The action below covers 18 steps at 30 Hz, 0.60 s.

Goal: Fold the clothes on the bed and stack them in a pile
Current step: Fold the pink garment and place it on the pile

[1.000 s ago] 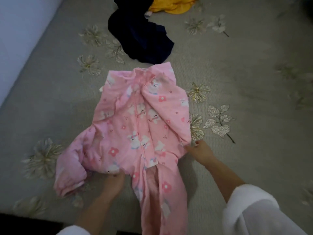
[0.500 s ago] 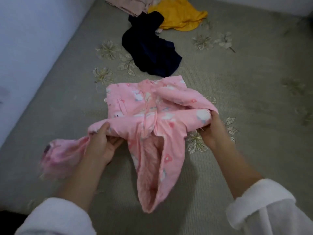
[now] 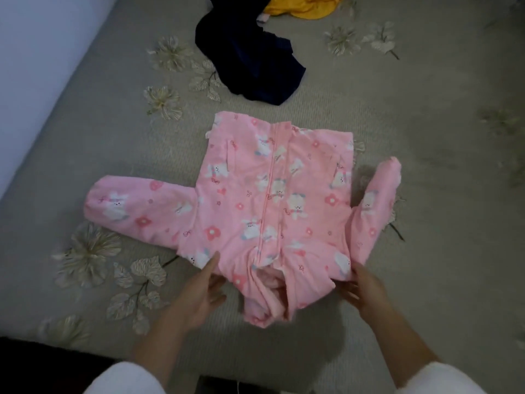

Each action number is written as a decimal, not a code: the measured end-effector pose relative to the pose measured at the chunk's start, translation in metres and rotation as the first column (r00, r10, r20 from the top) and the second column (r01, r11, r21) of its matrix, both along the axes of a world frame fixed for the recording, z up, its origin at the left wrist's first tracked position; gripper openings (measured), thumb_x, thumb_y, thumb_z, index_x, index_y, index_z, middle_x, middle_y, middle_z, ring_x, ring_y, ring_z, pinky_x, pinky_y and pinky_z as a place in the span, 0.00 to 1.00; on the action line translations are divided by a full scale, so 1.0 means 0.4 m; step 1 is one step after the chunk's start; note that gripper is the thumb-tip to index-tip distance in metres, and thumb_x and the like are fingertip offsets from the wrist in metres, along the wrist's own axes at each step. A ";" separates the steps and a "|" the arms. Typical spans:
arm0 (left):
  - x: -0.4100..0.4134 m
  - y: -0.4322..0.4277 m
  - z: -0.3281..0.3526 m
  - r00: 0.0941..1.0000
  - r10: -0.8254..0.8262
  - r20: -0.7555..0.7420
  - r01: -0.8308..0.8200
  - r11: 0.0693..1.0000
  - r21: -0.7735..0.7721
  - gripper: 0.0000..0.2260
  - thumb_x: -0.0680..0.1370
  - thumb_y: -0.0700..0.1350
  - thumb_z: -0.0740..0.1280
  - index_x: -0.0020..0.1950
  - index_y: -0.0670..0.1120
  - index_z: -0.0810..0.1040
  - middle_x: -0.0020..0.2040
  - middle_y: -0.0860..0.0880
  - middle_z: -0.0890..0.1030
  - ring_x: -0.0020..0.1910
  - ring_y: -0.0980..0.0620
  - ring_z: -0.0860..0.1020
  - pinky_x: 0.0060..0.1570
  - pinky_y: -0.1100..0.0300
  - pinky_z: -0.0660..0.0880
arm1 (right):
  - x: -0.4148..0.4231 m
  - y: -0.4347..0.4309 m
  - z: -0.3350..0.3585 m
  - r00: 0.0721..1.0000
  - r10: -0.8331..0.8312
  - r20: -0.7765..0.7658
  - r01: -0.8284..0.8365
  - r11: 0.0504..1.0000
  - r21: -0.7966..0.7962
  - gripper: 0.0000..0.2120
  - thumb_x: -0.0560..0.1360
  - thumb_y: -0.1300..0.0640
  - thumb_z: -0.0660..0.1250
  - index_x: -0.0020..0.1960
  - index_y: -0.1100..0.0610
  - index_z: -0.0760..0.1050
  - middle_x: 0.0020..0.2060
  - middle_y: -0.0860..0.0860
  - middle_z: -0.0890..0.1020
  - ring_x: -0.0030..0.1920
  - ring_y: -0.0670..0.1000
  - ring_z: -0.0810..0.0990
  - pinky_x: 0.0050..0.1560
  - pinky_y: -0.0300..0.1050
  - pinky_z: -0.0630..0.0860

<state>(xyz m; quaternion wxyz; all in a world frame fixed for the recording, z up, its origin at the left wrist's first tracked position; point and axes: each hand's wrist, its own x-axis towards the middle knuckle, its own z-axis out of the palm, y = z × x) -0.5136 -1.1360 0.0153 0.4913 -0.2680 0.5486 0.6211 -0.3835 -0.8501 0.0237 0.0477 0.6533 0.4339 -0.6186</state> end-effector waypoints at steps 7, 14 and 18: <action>0.076 0.070 -0.006 0.825 -0.508 -0.248 0.528 0.849 0.016 0.26 0.66 0.43 0.79 0.59 0.56 0.72 0.55 0.58 0.81 0.52 0.63 0.80 0.50 0.68 0.76 | -0.031 -0.039 0.026 0.935 0.217 -0.279 -0.289 0.924 -0.252 0.21 0.72 0.34 0.59 0.58 0.43 0.76 0.49 0.48 0.84 0.48 0.51 0.81 0.57 0.54 0.72; 0.043 0.049 0.075 0.789 -0.575 -0.216 0.556 0.818 -0.145 0.14 0.81 0.52 0.59 0.43 0.53 0.83 0.40 0.55 0.84 0.41 0.56 0.81 0.36 0.68 0.74 | 0.028 -0.107 0.053 0.860 0.474 -0.189 -0.504 0.846 -0.174 0.26 0.67 0.28 0.63 0.50 0.47 0.83 0.44 0.52 0.85 0.44 0.52 0.84 0.48 0.49 0.81; 0.083 -0.011 0.044 0.769 -0.617 0.166 0.628 0.778 -0.020 0.30 0.75 0.68 0.57 0.58 0.46 0.81 0.58 0.42 0.81 0.56 0.42 0.79 0.53 0.48 0.77 | 0.095 -0.145 0.021 0.803 0.577 -0.148 -0.595 0.758 -0.268 0.34 0.63 0.23 0.61 0.55 0.47 0.81 0.49 0.47 0.85 0.51 0.49 0.82 0.53 0.49 0.77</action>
